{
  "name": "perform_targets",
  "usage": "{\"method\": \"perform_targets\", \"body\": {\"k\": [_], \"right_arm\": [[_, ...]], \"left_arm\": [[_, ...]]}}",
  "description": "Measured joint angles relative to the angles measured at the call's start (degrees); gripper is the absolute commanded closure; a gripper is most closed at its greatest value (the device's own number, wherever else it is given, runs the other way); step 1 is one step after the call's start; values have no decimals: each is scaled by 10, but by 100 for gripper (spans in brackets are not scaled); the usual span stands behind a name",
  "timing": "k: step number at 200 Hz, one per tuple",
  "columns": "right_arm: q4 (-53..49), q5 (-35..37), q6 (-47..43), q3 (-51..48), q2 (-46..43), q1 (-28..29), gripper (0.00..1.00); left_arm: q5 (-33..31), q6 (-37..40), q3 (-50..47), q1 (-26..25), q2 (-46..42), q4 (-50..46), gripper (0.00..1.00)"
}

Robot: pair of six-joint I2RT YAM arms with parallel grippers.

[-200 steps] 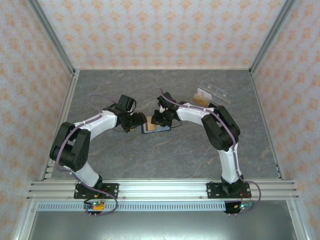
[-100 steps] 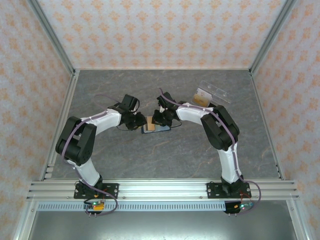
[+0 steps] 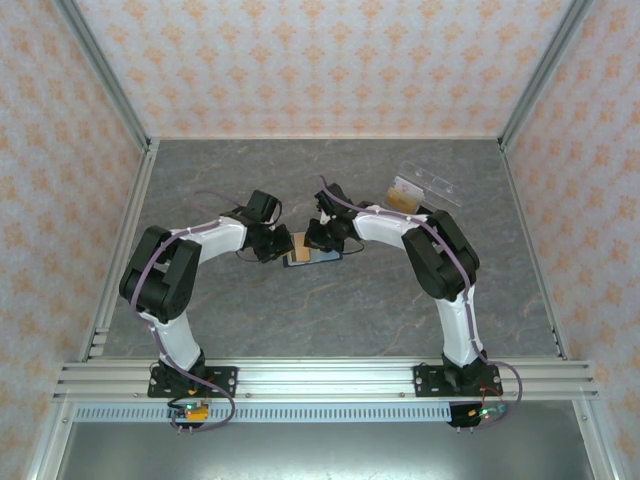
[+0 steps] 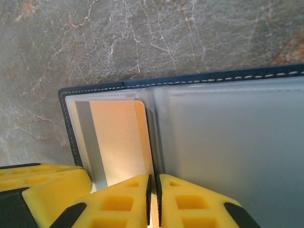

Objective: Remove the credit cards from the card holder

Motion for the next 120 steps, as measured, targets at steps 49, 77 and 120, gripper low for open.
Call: {"method": "perform_targets", "body": {"k": [49,77,120], "right_arm": [[9,-8,0,-5,0,-8,86],[14,-19,0,-5,0,-14,86],[28,-51,0,-6,4,-23,86]], "left_arm": [[-1,0,0,0,3,2,90],[-1,0,0,0,4,4,92],[-1,0,0,0,5,4,93]]}}
